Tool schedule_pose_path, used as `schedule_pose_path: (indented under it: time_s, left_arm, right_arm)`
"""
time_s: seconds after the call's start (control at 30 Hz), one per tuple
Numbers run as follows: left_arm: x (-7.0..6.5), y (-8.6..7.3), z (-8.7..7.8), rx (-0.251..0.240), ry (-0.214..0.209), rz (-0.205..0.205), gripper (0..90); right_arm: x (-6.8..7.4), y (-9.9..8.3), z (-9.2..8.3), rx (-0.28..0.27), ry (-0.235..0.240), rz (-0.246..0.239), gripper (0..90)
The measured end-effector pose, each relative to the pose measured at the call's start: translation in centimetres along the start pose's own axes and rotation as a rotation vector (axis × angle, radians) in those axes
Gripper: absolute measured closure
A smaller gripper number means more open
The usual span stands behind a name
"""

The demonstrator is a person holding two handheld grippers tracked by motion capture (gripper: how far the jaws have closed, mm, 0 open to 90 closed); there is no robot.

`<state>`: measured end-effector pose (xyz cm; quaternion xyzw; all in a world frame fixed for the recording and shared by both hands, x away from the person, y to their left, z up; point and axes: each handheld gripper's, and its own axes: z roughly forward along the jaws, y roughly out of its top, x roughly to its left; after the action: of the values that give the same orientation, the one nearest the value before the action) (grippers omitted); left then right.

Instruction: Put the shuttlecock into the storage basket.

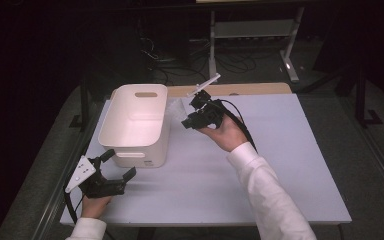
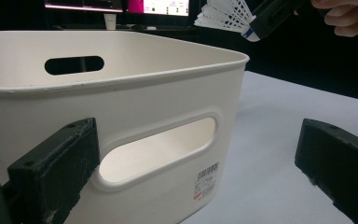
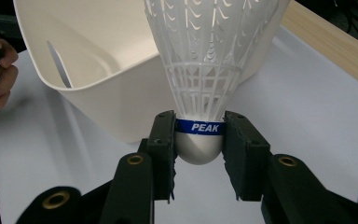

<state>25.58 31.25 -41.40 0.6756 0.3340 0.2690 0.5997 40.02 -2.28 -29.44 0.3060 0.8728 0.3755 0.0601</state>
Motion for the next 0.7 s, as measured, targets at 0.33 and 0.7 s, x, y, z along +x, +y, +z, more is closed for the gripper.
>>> schedule_pose_path:
  time_s: [0.33, 0.7]
  left_arm:
    - [0.0, 0.0, 0.0, -0.002, -0.002, -0.003, 0.0]
    - [-0.1, 0.0, 0.1, -0.016, -0.007, -0.019, 0.0]
  right_arm:
    - [0.2, 1.2, 0.3, 0.005, -0.005, -0.028, 63.8]
    - [0.8, 2.6, 0.5, -0.005, -0.009, -0.063, 63.8]
